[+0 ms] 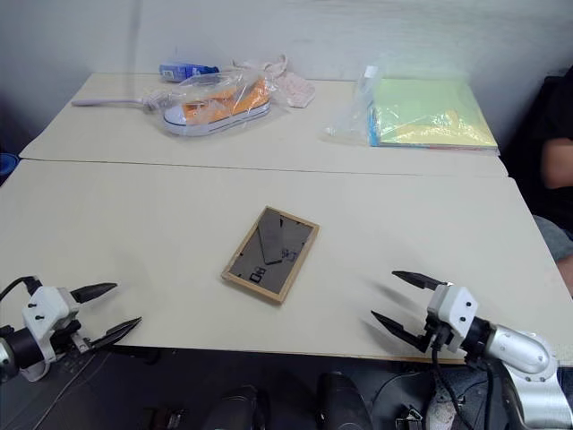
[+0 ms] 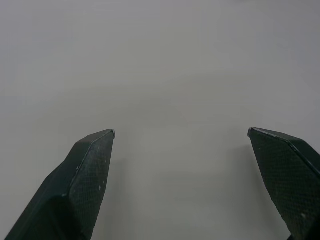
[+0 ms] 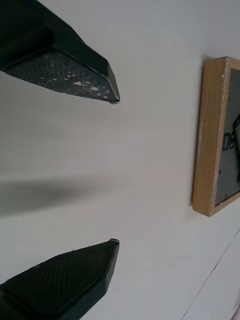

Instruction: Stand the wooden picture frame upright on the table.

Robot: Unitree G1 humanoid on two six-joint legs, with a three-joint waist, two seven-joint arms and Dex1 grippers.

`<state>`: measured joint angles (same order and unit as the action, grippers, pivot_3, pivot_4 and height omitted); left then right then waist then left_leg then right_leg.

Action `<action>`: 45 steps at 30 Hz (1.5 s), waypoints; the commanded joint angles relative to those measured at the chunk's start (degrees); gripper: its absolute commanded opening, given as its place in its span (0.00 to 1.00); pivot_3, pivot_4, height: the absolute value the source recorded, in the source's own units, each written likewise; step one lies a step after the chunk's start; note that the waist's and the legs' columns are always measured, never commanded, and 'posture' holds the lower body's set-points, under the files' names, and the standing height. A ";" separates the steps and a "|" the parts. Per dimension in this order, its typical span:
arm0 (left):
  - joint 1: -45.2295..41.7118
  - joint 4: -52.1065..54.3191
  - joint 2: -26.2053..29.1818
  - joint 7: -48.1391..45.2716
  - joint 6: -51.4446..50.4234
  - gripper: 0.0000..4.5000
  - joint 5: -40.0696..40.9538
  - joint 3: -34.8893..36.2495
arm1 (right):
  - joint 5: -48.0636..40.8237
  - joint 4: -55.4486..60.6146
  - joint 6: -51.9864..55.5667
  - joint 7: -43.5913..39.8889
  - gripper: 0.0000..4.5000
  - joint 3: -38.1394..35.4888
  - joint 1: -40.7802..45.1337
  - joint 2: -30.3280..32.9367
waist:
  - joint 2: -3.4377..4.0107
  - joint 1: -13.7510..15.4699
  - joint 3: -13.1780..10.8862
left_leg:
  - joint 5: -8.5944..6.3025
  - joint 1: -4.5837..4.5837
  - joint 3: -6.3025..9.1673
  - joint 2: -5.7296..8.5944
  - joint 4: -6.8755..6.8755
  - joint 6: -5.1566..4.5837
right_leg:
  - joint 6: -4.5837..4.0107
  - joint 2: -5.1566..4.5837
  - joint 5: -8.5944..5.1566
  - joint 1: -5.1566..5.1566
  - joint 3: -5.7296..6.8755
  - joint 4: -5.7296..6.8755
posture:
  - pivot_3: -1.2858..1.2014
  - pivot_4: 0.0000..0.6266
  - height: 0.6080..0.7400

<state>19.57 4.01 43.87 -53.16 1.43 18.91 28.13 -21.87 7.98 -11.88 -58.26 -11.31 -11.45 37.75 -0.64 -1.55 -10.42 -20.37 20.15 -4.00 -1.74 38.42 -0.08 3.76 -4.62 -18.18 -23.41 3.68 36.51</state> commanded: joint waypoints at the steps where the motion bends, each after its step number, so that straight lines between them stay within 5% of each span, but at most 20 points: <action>1: 0.39 3.53 -0.15 0.15 -3.71 1.00 3.22 0.72 | -0.48 2.58 0.95 1.05 0.99 0.42 0.81 -0.35 | 0.00 0.01 0.00 | 0.00 0.00 0.00 0.01 0.00 0.00 | 0.00 0.00 0.00 0.00 0.00 0.00 | 0.52 0.24 1.00; 3: -0.07 6.68 0.66 0.15 -9.24 1.00 5.46 -0.25 | -1.01 3.54 2.25 1.08 0.99 1.67 1.57 -0.73 | -0.03 0.00 0.02 | 0.00 0.00 0.00 0.00 0.01 0.00 | 0.00 0.00 0.00 0.00 0.00 0.00 | 0.52 0.24 1.00; 7: -11.44 10.31 0.62 4.00 -15.83 0.86 4.50 -7.71 | 1.42 5.40 8.33 4.96 0.72 6.89 6.66 -2.52 | -0.04 0.30 0.02 | 0.07 -0.01 0.04 0.02 0.05 0.04 | 0.01 -0.01 0.00 0.01 0.01 0.09 | 0.52 0.24 1.00; 16: -36.37 -4.50 -7.74 10.72 -15.01 0.22 -9.43 -27.81 | 12.39 -3.93 8.46 9.82 0.02 17.27 17.82 -7.81 | 0.06 -0.07 0.12 | 0.06 0.22 -0.07 0.03 0.58 0.04 | 0.07 0.17 0.04 -0.08 0.04 0.48 | 0.52 0.24 1.00; 18: -38.70 -7.03 -9.42 10.66 -14.50 0.08 -10.64 -30.08 | 13.97 -6.48 8.53 10.71 0.00 18.91 20.53 -9.49 | 0.06 -0.20 0.12 | 0.05 0.24 -0.14 0.02 0.62 0.01 | 0.08 0.19 0.04 -0.14 -0.01 0.52 | 0.52 0.24 1.00; 27: -35.68 -1.11 -11.06 4.61 -16.16 0.08 -8.26 -33.46 | 15.30 -10.34 9.44 11.98 0.00 20.26 26.73 -12.87 | 0.07 0.10 0.12 | 0.05 0.26 -0.16 -0.01 0.67 0.01 | 0.08 0.14 0.04 -0.17 -0.04 0.57 | 0.52 0.24 1.00; 38: -30.14 4.79 -9.02 6.87 -22.82 0.08 -6.12 -28.42 | 14.96 -10.78 11.11 9.77 0.00 19.38 28.40 -11.14 | 0.07 -0.06 0.12 | 0.05 0.24 -0.13 -0.04 0.67 0.01 | 0.08 0.14 0.04 -0.16 -0.04 0.58 | 0.52 0.24 1.00; 41: -29.59 8.23 -6.09 3.59 -32.12 0.21 1.47 -24.50 | 14.45 -9.17 12.01 8.85 0.00 18.62 27.85 -9.37 | 0.07 -0.10 0.12 | 0.05 0.24 -0.13 -0.05 0.66 0.01 | 0.08 0.14 0.04 -0.16 -0.06 0.58 | 0.52 0.24 1.00; 45: -33.75 10.38 -1.34 1.96 -60.61 0.49 18.16 -18.85 | 13.15 -4.29 15.82 7.10 0.00 18.66 27.06 -6.77 | 0.07 -0.02 0.12 | 0.05 0.25 -0.06 -0.04 0.66 0.01 | 0.08 0.12 0.04 -0.14 -0.04 0.56 | 0.52 0.24 1.00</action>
<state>-12.69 12.13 41.69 -50.66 -49.86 30.72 6.78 -7.20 0.12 2.82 -50.40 8.28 15.73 30.35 -0.57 -1.57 -10.30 -20.33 20.41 -4.04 -1.77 39.08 -0.08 3.85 -4.51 -18.14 -23.55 3.63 37.06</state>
